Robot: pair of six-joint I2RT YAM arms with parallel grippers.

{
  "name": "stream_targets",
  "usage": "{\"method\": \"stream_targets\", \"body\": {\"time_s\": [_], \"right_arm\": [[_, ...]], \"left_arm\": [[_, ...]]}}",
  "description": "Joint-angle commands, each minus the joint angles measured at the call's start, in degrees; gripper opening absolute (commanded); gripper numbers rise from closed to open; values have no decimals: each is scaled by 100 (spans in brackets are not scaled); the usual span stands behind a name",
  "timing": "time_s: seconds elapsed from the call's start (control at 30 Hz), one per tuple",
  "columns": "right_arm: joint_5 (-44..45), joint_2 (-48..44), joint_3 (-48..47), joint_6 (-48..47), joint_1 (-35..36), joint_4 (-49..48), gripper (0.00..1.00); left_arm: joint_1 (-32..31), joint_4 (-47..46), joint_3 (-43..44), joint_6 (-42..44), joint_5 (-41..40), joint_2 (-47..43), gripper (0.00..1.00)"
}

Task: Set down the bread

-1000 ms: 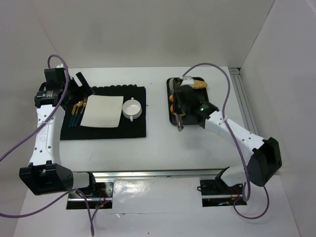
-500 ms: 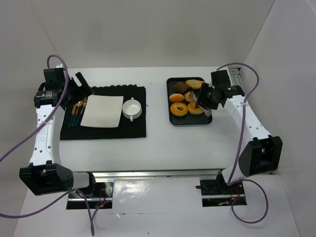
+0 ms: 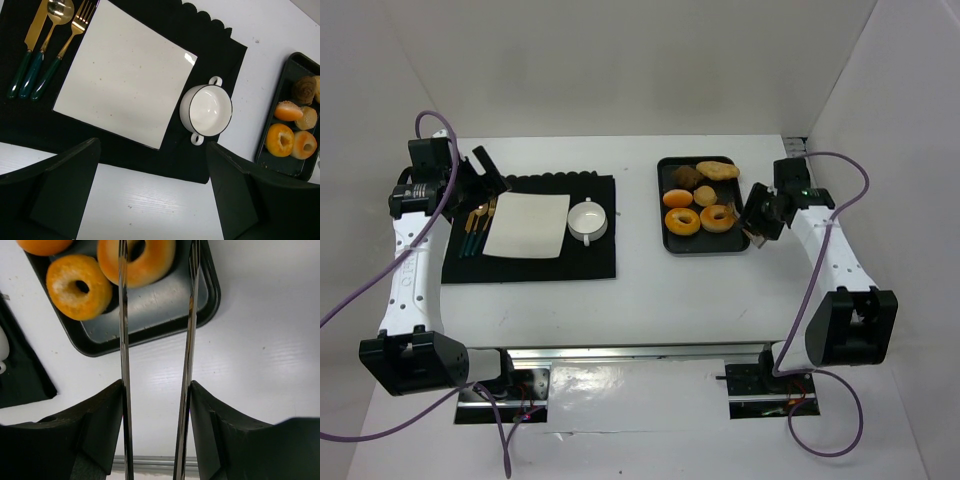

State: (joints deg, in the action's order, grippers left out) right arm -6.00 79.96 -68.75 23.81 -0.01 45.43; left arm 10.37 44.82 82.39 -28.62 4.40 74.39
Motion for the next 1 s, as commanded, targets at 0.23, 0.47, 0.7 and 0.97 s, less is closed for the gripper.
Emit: {"method": "stream_targets", "body": {"time_s": [0.23,0.47,0.7,0.97], "right_arm": [[-754,-184,424,203,-210,-543,60],[-754,-25,652,316,-210,-860,59],[-569,-25,907,431,-210,-1098,53],[-288,-508,873,422,-210,-1090,21]], "left_arm": [[35,-105,199,85,8,5,100],[35,-105,146,85,61,5,100],[35,-105,146,85,113,5,100],[35,-105,93,32,113,5,100]]}}
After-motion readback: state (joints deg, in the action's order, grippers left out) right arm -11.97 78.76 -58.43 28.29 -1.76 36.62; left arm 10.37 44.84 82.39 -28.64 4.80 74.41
